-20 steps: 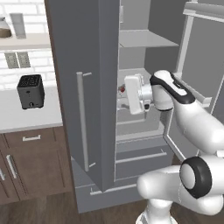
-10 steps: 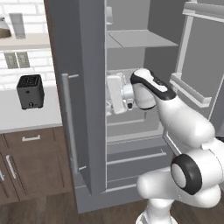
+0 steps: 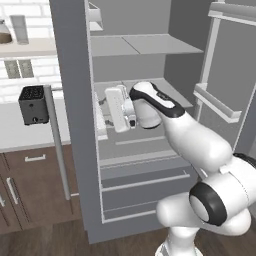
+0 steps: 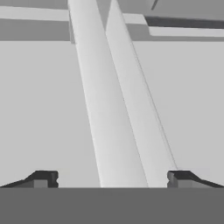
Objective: Take the strawberry from the fridge and place it on top of the pancake, located on the dining counter.
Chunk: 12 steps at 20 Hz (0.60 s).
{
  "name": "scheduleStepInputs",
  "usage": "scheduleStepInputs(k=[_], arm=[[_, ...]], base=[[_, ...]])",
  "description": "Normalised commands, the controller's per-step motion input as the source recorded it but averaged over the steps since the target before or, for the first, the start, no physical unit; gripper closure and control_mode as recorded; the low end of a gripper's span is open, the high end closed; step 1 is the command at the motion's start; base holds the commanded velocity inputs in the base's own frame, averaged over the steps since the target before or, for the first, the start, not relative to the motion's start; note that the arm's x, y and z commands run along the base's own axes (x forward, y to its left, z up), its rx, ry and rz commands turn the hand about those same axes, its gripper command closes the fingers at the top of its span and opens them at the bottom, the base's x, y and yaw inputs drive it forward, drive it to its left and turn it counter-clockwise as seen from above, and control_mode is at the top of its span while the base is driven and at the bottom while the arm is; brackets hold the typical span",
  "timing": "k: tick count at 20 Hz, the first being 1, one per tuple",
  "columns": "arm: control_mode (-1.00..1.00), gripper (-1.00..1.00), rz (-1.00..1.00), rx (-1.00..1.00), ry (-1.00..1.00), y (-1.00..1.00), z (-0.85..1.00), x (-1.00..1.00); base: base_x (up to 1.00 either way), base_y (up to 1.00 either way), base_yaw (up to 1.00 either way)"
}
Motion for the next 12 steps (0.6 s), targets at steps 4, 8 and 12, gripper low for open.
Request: scheduleStepInputs(k=[4,8,12], arm=[[-1.0,-1.0,-0.04,-0.01,0.0,-0.2,0.0,-0.01],[-1.0,-1.0,-0.03,0.0,0.01,-0.84,0.0,0.0],[-1.0,-1.0,0.14,-0.17,0.0,-1.0,-0.09,0.06]], base=[[0.0,0.0,0.0],[0.0,0.0,0.0],[0.0,0.0,0.0]])
